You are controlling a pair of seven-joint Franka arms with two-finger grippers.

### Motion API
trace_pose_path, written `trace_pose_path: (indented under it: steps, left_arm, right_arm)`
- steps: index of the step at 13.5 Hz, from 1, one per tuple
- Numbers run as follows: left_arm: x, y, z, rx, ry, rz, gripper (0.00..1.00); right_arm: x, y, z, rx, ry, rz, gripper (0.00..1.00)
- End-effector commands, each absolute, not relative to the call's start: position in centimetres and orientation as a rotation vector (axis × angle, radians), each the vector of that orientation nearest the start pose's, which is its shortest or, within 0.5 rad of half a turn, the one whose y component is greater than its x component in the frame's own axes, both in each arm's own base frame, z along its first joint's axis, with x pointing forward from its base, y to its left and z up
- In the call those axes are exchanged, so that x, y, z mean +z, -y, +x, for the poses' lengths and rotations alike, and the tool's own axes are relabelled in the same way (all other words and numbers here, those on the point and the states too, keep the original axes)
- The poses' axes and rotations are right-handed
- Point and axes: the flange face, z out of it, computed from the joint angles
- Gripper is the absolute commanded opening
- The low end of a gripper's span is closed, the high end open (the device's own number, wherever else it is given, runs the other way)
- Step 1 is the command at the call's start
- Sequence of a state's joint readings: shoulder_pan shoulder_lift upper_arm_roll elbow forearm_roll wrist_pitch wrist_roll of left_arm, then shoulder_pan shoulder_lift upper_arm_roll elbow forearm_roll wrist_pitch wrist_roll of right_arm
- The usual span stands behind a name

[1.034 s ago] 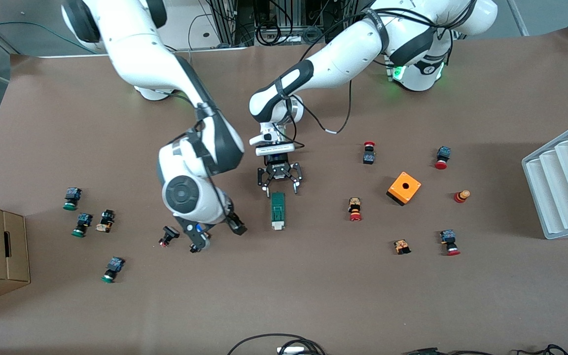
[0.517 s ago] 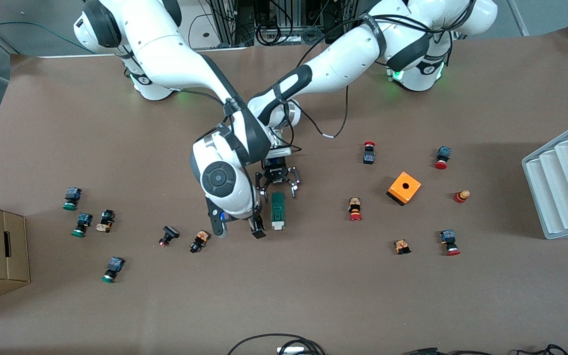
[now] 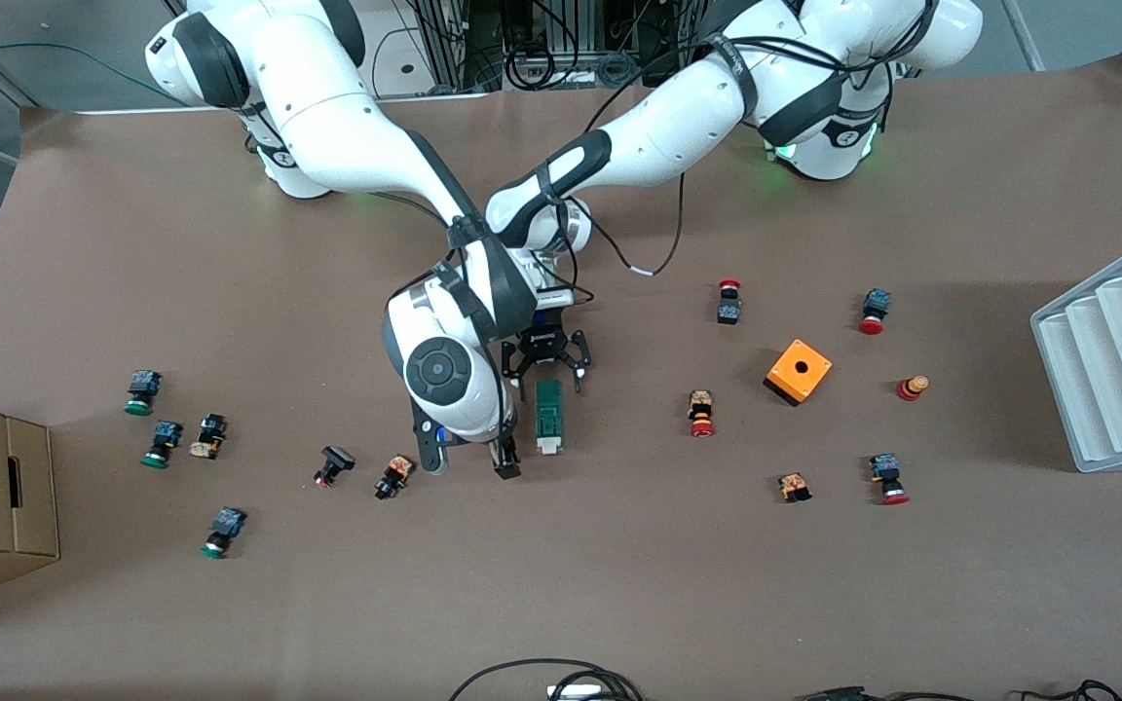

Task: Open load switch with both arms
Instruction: 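Grasp the switch body with the right gripper while the left gripper aligns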

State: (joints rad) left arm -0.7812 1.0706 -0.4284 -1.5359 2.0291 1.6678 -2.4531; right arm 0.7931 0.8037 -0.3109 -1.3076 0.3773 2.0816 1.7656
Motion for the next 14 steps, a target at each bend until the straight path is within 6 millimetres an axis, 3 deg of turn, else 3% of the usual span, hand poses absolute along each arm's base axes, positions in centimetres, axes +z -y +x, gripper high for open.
trace_pose_path:
  steps: [1,3,5,7,11,14]
  left_arm:
    - [7.1,58.3,36.5,-2.008,0.164,-2.314,1.0]
    - [6.3,58.4,36.8,-2.022,0.155,-2.306,1.0]
    - [5.9,58.7,37.1,-2.029,0.155,-2.303,1.0]
    - [5.9,59.1,37.1,-2.029,0.16,-2.308,1.0]
    - [4.7,58.7,36.8,-2.009,0.15,-2.317,1.0]
    - [4.2,58.7,36.8,-2.003,0.153,-2.321,0.99]
  right_arm:
    - [27.1,-42.9,62.9,0.199,-2.014,-2.234,1.0]
    - [26.3,-43.1,63.6,0.247,-2.108,-2.108,1.0]
    - [24.0,-42.2,65.2,0.405,-2.203,-1.948,1.0]
    - [23.2,-42.0,65.8,0.534,-2.242,-1.824,1.0]
    - [21.4,-41.9,65.9,0.6,-2.273,-1.737,0.99]
    - [20.9,-42.2,65.6,0.646,-2.298,-1.702,0.75]
